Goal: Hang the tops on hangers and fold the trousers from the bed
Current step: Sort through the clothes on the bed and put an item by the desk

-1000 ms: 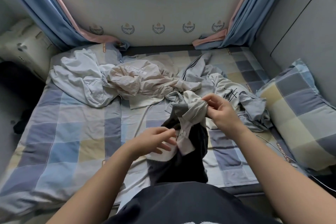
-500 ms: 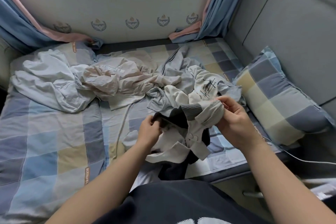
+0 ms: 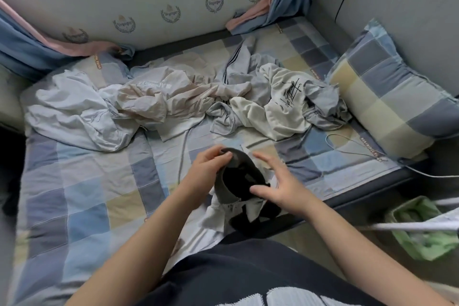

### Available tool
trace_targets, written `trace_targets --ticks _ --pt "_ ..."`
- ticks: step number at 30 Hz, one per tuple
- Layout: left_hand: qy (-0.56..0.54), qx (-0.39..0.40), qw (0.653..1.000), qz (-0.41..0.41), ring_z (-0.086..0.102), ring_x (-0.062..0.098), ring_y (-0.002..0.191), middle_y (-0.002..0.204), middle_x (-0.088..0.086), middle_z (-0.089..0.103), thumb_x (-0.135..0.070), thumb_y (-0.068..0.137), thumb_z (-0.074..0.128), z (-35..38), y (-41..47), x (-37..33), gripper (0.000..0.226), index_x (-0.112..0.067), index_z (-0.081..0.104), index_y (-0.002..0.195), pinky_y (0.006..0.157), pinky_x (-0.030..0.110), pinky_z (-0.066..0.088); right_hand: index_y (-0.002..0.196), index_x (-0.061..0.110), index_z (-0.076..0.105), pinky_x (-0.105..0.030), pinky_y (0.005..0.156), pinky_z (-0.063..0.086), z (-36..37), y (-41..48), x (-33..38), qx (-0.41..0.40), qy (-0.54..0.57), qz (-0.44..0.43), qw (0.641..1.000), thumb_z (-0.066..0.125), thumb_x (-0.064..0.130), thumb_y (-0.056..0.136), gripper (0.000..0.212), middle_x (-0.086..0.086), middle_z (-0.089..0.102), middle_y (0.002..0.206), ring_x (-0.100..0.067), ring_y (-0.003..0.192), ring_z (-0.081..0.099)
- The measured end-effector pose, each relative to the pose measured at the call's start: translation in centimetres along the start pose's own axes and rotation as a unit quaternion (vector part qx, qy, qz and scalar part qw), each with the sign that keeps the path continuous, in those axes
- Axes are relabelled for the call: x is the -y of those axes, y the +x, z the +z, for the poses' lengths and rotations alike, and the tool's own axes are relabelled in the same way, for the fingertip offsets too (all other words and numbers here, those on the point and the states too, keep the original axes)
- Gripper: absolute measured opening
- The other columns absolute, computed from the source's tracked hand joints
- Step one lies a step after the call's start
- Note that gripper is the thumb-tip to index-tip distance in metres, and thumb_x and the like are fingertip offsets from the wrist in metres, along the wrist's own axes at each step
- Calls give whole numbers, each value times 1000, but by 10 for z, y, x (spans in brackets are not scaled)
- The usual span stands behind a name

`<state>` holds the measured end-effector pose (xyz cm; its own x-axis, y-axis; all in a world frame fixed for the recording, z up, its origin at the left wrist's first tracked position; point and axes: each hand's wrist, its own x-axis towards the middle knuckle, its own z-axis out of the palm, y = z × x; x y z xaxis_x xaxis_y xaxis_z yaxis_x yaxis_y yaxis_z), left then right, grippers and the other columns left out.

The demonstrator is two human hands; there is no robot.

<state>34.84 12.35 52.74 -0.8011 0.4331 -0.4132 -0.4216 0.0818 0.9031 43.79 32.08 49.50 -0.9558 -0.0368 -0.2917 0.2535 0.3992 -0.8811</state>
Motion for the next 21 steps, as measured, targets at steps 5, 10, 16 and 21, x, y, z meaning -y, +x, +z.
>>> trace_targets --ticks 5,10,16,21 --pt "12 20 1000 15 56 24 82 82 11 59 -8 101 54 -39 -22 -14 15 -8 63 89 73 34 44 98 31 63 -41 89 51 75 22 5 -58 -80 82 992 64 26 86 13 3 67 103 -22 105 62" --pt "57 21 997 37 47 26 77 80 11 51 -23 97 64 -96 -33 -11 21 -5 60 88 66 36 36 71 22 49 -38 67 48 134 22 -27 -94 -137 245 955 52 21 91 20 -4 58 75 -34 82 59" --pt "359 131 924 24 61 9 61 68 -8 65 -36 83 80 -176 -40 12 20 -29 61 80 53 19 42 80 12 54 -31 71 37 176 16 -19 -289 -6 299 909 49 1 86 14 -8 55 81 -31 86 54" --pt "594 133 784 120 58 20 69 67 -5 57 -26 88 71 -174 -43 25 18 -23 57 78 52 29 33 79 17 47 -25 55 36 182 -48 21 -469 60 254 844 52 -5 83 22 -1 51 72 -17 64 46"
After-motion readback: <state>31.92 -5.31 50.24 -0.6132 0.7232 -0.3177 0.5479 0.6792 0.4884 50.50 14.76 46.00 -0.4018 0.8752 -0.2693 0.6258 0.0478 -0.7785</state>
